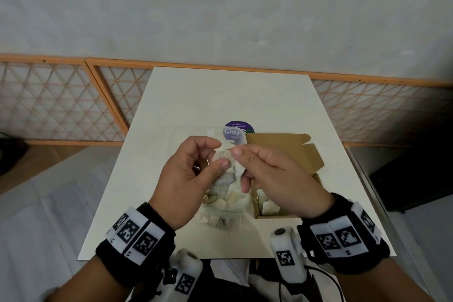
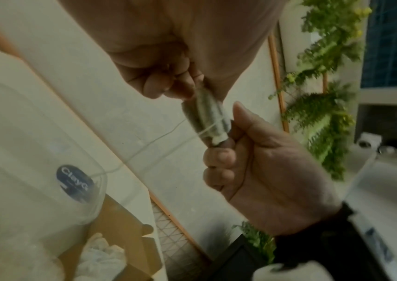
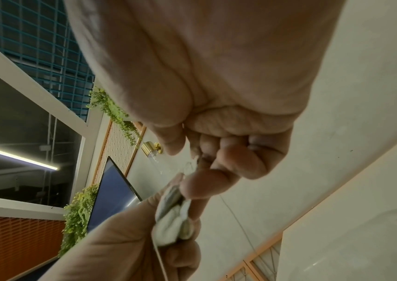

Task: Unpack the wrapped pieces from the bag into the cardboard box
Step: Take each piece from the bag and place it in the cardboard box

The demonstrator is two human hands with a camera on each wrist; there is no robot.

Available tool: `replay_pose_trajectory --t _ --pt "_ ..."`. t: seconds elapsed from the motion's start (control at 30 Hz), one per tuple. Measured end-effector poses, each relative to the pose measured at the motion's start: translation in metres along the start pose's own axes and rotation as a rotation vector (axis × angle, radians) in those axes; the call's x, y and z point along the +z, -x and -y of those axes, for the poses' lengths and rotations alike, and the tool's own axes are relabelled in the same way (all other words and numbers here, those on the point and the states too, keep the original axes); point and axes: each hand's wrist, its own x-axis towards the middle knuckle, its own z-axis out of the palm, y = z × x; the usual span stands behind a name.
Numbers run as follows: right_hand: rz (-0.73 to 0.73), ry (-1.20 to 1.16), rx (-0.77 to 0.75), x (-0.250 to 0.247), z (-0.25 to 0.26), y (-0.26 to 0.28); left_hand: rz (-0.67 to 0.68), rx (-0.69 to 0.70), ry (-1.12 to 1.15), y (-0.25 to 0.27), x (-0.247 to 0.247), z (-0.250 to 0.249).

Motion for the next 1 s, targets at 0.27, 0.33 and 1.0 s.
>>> replay_pose_trajectory --t 0.27,0.33,1.0 --pt "0.059 -0.106 0.068 0.006 -0.009 -0.001 0.011 -0.113 0.229 -0.007 0.005 -0.007" --pt "0.053 -0.172 0.096 0.010 -0.014 -0.001 0.011 -0.111 0.232 -0.008 0.006 -0.009" --pt "-0.379 -0.050 0.325 -0.101 -0.102 0.033 -0.006 -0.289 -0.142 -0.004 -0.008 0.053"
